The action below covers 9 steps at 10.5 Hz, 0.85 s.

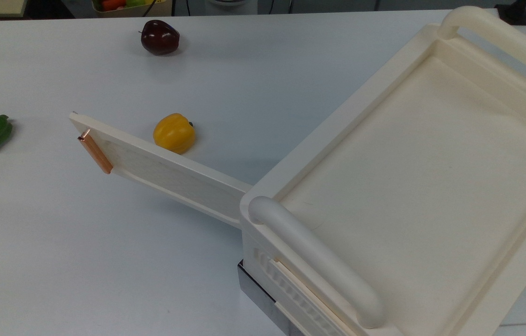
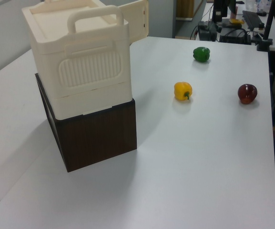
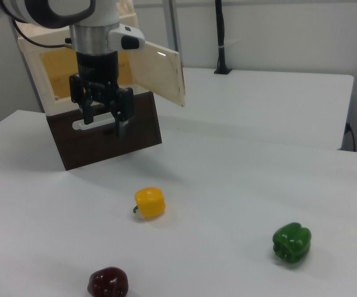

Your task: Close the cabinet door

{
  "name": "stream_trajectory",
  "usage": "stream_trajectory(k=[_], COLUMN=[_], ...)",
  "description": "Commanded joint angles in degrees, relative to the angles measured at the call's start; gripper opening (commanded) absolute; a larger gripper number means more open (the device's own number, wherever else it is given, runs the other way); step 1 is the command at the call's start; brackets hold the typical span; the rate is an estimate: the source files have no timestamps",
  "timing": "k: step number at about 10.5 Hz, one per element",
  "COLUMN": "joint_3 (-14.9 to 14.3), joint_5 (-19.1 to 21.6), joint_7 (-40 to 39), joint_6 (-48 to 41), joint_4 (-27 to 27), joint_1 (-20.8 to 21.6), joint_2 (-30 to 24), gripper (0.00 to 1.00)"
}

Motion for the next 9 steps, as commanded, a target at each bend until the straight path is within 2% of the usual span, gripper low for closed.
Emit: stream_trajectory(k=[1,2,3,5,9], joint_3=[-0.18,-0.09,-0.09,-0.09,-0.44], joint_5=[1.80,1.89,1.89,3.37,9.00], joint_7=[-1.62,-1.62,-1.62,-1.80,-0.23], joint_6=[-1.16,-1.07,-0.81,0.77,12.78], joint_4=[-0.52,-0.52,-0.52,-0.43,-0.52], joint_1=[0.03,0.12,0.12,0.12,0.03], joint_2=[-0.98,-0.98,-0.98,-0.54,0.34], gripper=[0.31,0.07,0.00,0.00,0.00])
